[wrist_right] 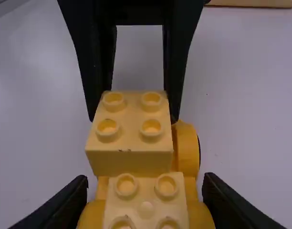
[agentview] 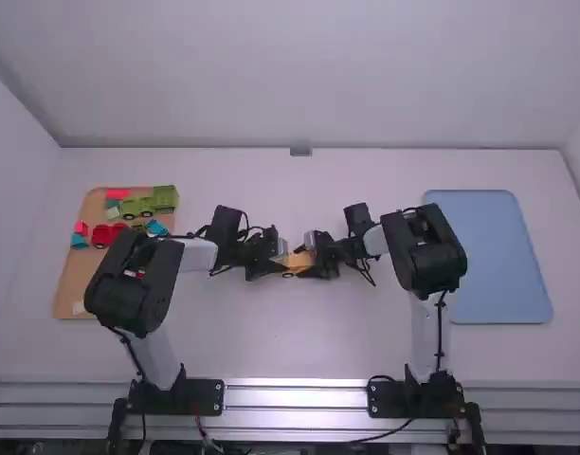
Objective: Assemble lego blocks to make yellow taxi
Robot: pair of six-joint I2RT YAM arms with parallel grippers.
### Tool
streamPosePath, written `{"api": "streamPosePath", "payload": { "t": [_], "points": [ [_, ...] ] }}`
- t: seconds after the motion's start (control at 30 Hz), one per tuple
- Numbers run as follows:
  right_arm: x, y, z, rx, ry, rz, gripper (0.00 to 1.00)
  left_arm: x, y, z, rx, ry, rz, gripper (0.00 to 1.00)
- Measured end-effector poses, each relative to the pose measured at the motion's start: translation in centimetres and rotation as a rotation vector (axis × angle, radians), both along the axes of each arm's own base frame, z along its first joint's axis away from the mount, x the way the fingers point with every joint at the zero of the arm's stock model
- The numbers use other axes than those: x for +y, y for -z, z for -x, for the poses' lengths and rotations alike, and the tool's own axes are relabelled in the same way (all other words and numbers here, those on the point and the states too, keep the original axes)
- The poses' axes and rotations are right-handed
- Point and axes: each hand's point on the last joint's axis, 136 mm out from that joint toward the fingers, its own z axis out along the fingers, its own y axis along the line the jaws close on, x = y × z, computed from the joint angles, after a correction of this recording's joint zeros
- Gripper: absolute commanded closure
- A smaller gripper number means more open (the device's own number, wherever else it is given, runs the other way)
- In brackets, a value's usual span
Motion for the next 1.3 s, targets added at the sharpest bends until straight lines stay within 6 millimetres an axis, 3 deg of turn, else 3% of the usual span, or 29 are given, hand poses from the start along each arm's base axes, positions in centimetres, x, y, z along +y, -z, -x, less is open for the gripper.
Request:
{"api": "streamPosePath", "payload": {
  "t": [1.1,1.13,1.17,1.2,1.27,1.3],
  "points": [
    [0.07,-0.03,0.04,0.001,-0.002,-0.001,0.56,0.30,0.61,-0.43,-0.004,0.002,-0.026,0.98],
    [0.07,-0.04,0.03,0.001,-0.002,-0.001,0.57,0.31,0.62,-0.42,-0.003,0.002,-0.027,0.89],
    [0.07,-0.03,0.04,0.001,-0.002,-0.001,0.57,0.31,0.62,-0.43,-0.003,0.002,-0.027,0.62],
    [0.07,-0.03,0.02,0.001,-0.002,-0.001,0.57,0.30,0.61,-0.42,-0.004,0.003,-0.026,0.59],
    [0.07,-0.02,0.02,0.001,-0.001,0.000,0.57,0.23,0.57,-0.39,-0.004,0.005,-0.022,0.28],
    [0.07,-0.03,0.02,0.002,-0.001,0.000,0.56,0.21,0.59,-0.46,-0.005,0.004,-0.022,0.23]
  ]
}}
